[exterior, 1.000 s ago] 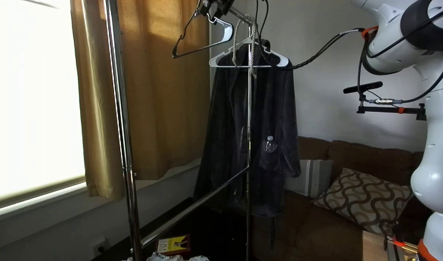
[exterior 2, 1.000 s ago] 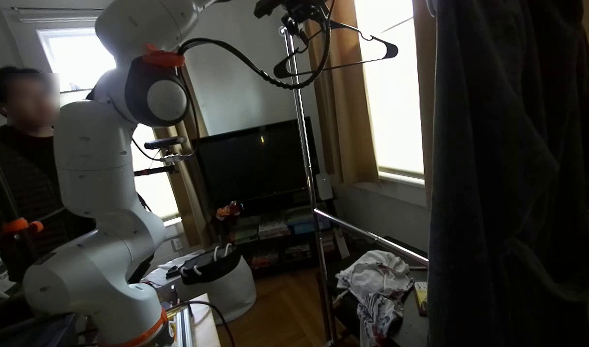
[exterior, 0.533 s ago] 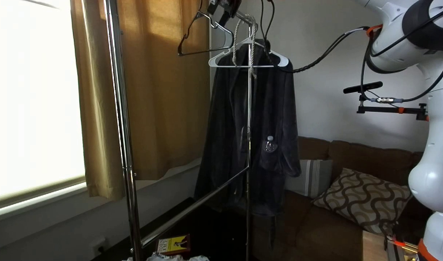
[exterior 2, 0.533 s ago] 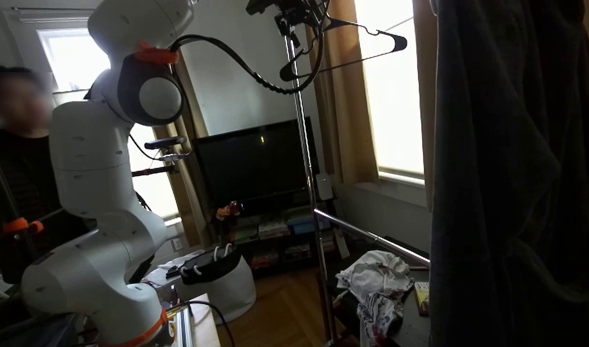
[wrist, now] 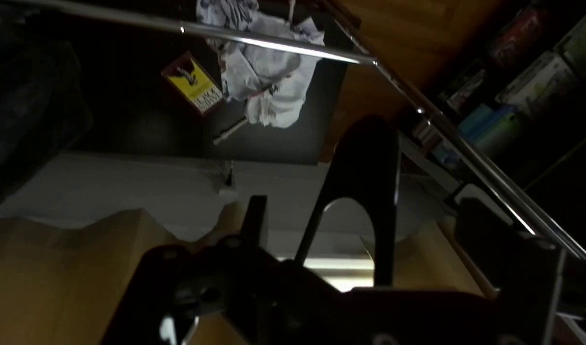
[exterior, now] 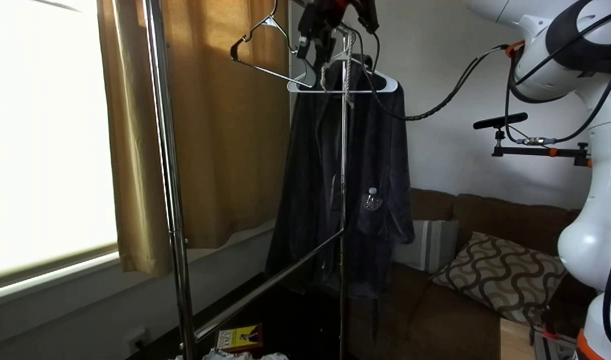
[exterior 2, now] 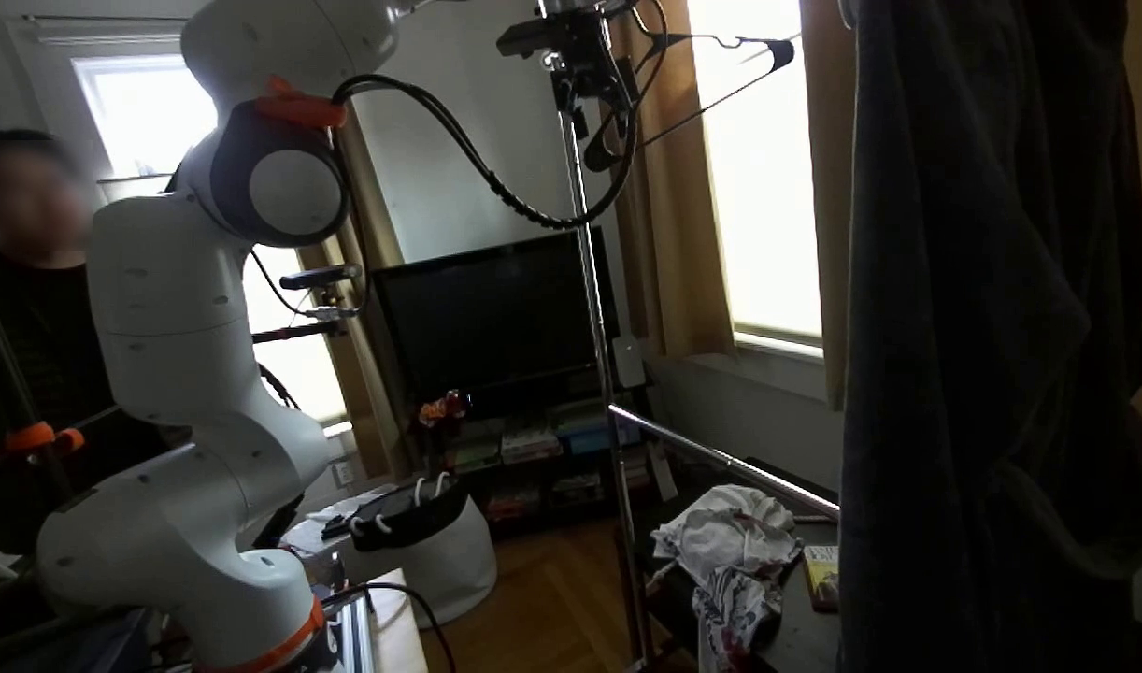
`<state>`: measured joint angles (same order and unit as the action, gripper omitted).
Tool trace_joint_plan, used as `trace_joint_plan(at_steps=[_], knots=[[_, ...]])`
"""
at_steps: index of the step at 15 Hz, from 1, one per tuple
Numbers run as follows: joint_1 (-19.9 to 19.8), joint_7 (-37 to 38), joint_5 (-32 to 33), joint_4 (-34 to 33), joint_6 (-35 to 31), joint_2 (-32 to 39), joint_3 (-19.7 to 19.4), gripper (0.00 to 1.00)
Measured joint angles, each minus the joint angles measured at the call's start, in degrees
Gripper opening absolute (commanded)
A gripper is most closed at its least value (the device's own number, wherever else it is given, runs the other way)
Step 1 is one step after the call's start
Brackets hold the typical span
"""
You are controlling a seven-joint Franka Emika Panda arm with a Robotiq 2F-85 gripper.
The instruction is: Pick up the black coat hanger and hang it on the top rail
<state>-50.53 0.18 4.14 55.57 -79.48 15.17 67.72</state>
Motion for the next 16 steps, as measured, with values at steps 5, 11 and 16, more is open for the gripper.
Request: trace_joint_plan(at_steps=[5,11,16], knots=[[-2.87,1.70,-0.19,8.71,5.90,0.53,-1.16,1.00],[-5.15,8.34,-2.10,19.51,4.30,3.39,-3.36,1.00],[-0.56,14.76,-8.99,28.49,-12.25,0.97,-14.68,1.00]])
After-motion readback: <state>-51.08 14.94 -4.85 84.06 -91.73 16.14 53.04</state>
